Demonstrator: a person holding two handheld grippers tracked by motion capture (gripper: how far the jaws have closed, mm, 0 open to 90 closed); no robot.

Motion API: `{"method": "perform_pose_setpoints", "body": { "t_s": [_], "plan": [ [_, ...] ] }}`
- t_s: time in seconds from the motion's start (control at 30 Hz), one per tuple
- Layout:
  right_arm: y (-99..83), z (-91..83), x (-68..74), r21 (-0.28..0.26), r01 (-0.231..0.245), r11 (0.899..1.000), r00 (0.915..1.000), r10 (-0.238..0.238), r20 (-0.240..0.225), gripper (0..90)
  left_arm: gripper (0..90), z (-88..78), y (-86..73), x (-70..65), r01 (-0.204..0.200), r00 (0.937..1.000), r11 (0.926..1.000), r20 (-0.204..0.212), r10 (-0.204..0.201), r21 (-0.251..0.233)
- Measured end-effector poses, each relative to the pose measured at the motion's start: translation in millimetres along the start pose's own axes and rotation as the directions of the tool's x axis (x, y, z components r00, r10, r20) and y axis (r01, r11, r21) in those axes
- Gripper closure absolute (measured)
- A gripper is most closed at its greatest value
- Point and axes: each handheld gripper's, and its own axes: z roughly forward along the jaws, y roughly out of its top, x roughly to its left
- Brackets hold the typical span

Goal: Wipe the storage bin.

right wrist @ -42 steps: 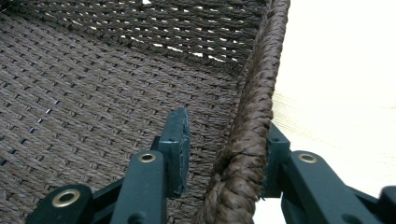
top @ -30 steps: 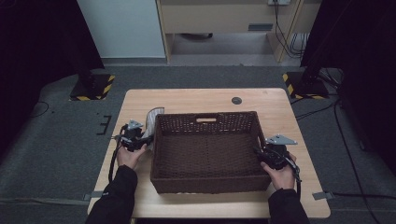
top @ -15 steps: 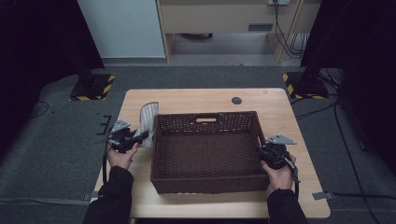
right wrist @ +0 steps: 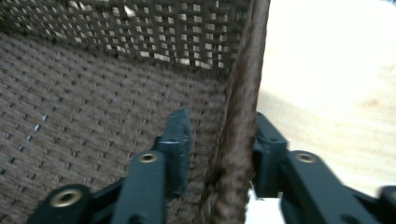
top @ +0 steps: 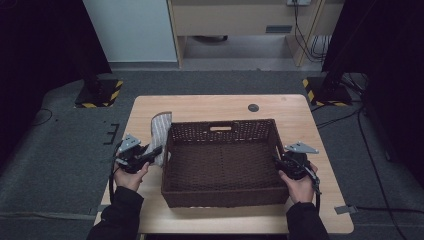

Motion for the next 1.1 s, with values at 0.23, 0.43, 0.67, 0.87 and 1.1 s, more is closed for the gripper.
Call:
{"method": "perform_pose_setpoints", "body": {
  "t_s": [0.23,0.43,0.67,0.87,1.1],
  "plan": [
    [10.9,-7.2,-6.5,-0.032,-0.019,0.999,0.9992,0.017,-0.036,50.4,63.6,14.2,5.0,3.1,-0.003,1.0,1.0,-0.005,0.003,0.009],
    [17.5,-17.5,-11.0,-0.048,-0.008,0.999,0.9989,0.006,-0.046,53.1,63.5,17.0,4.3,4.5,0.0,0.9999,0.9999,-0.011,0.0,0.016],
    [16.0,-20.4,-13.0,-0.015,0.021,1.0,0.9981,-0.022,-0.058,58.1,63.5,6.3,5.2,8.3,0.002,0.9999,0.9999,-0.016,-0.002,-0.014],
    [14.5,-25.5,-14.7,0.028,0.057,0.998,0.9966,-0.055,-0.061,62.6,63.5,-8.8,10.1,5.7,-0.008,1.0,0.9964,-0.004,0.008,-0.085],
    [8.8,-20.6,-15.5,0.06,0.043,0.997,0.9961,-0.038,-0.079,69.3,63.5,7.1,2.5,-2.7,-0.051,0.9987,0.9987,-0.003,0.051,-0.011]
  ]
}}
